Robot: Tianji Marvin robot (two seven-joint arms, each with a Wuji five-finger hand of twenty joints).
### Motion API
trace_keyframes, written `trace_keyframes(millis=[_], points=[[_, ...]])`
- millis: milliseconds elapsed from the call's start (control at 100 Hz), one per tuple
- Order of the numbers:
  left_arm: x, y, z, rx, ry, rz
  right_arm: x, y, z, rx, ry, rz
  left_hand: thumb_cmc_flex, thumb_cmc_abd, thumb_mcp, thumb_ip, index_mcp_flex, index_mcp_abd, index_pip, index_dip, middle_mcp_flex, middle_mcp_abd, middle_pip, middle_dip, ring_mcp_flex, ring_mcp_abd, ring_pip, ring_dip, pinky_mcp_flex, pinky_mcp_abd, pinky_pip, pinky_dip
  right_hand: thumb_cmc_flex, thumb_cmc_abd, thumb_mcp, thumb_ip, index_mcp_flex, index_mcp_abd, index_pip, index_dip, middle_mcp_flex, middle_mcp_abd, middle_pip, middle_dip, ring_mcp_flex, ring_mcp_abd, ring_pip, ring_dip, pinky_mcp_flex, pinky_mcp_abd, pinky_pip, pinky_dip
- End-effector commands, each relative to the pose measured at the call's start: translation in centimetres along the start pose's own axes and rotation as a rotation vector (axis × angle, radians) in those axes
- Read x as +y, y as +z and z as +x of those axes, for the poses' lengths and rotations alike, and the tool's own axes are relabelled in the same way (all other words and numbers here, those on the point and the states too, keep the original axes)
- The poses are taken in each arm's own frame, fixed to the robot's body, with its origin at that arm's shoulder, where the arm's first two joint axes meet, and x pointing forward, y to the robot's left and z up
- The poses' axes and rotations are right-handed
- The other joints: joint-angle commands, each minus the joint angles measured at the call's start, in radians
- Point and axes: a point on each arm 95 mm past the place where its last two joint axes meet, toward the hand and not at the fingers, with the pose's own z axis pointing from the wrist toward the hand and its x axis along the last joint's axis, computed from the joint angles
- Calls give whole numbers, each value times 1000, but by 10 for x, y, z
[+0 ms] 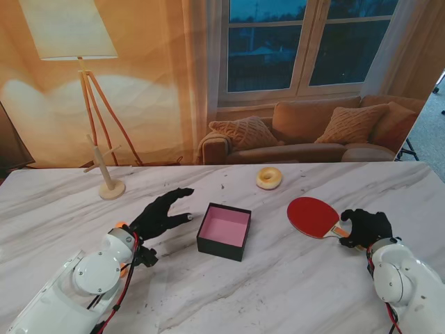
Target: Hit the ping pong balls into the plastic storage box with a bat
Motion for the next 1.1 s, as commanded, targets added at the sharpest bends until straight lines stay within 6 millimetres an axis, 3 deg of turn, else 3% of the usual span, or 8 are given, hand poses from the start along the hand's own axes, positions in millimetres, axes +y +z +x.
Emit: trace_keyframes(millis=[0,260,570,620,710,1090], points=[[3,0,-1,-4,-6,-18,-4,2,-3,-19,0,16,-14,8,-27,20,-11,-12,-4,8,13,-8,-11,14,-37,4,1,9,-20,-8,-4,15,-25,-43,53,-31,-15,14,2,-3,-24,10,27,11,-17,-9,41,24,-9,-15,9,3],[4,1,-1,-5,-8,-22,-10,8,-5,-37,-22,36,-13,10,-31,20,-10,-11,-4,8,14,-9,-13,14,-36,5,2,11,-21,-5,-2,21,-24,-56,64,-33,33,9,27,8,-9,17,60,41,-5,-10,109,61,2,-18,137,93],[4,1,-1,-6,-11,-24,-18,15,-7,-51,-42,53,-12,10,-32,21,-9,-11,-5,8,17,-6,-14,14,-33,10,3,13,-20,-5,1,28,-17,-82,85,-38,53,8,66,36,0,15,97,71,10,-16,150,78,14,-17,167,103],[4,1,-1,-7,-12,-25,-19,16,-7,-51,-50,57,-11,11,-33,21,-9,-11,-5,9,18,-9,-15,15,-32,13,5,16,-28,-6,29,66,-16,-87,88,-39,54,8,73,41,1,15,103,77,11,-18,159,82,17,-17,172,104],[4,1,-1,-7,-12,-27,-22,18,-7,-51,-60,61,-12,11,-34,21,-8,-11,-5,9,18,-7,-15,15,-33,13,5,17,-30,-5,34,77,-14,-91,95,-41,55,9,81,50,4,13,113,85,15,-19,170,87,20,-15,178,103],[5,2,-1,-9,-15,-31,-29,24,-6,-80,-55,89,-11,14,-38,21,-7,-12,-5,9,19,-7,-17,15,-32,14,5,18,-30,-2,24,84,-7,-93,101,-43,80,7,99,66,22,13,141,109,29,-22,209,102,27,-12,188,93]])
